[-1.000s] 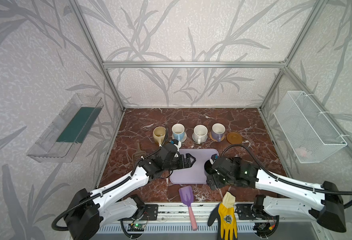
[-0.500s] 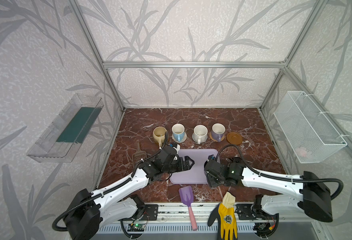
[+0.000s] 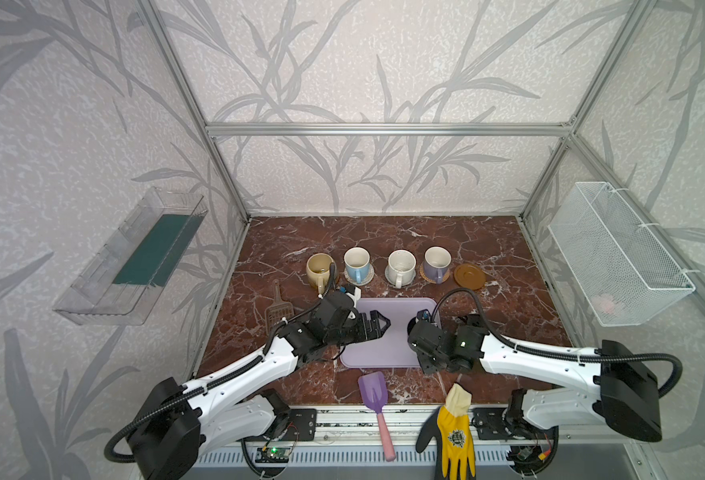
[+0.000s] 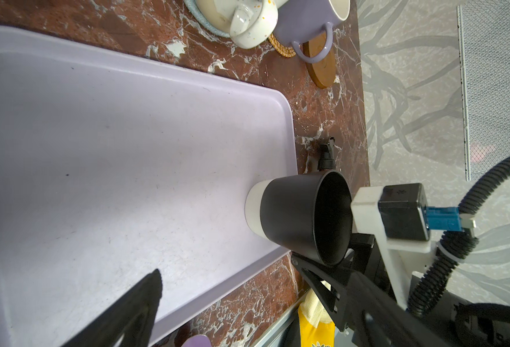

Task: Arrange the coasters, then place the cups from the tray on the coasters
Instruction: 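Lift black mug with right gripper and carry toward wooden coaster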

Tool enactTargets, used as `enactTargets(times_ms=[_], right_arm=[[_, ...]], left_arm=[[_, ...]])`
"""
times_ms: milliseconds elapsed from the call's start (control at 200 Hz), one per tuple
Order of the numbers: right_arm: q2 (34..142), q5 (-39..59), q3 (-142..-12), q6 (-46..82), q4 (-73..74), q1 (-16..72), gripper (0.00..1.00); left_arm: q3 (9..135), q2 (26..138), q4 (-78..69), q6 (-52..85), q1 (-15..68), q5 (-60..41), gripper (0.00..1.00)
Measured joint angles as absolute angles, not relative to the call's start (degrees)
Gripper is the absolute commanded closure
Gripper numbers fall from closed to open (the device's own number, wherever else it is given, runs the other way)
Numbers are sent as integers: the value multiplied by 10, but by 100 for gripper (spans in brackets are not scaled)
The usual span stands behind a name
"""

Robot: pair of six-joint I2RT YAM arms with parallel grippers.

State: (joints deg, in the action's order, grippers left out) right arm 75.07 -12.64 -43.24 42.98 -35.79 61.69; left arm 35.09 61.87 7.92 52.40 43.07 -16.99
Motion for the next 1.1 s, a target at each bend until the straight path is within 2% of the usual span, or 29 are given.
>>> enactTargets(times_ms=[200,260,425,500,575,1100], right_arm=[[751,-133,-432,423,-358,618,75],[751,-135,-432,421,-358,618,88],[749,-141,-432,417,-357,619,90],[748,-141,-432,417,-357,619,97],[741,-142,-429,417,-358,619,100],[666,-185,-427,415,-383,620,100]], left_arm=[[347,607,72,526,431,-168,2],[347,606,72,526,431,-168,2],[346,605,68,528,431,-170,2],[346,605,67,527,431,-171,2],[347,606,67,527,431,-173,3],[366,646,-2,536,431,-189,3]])
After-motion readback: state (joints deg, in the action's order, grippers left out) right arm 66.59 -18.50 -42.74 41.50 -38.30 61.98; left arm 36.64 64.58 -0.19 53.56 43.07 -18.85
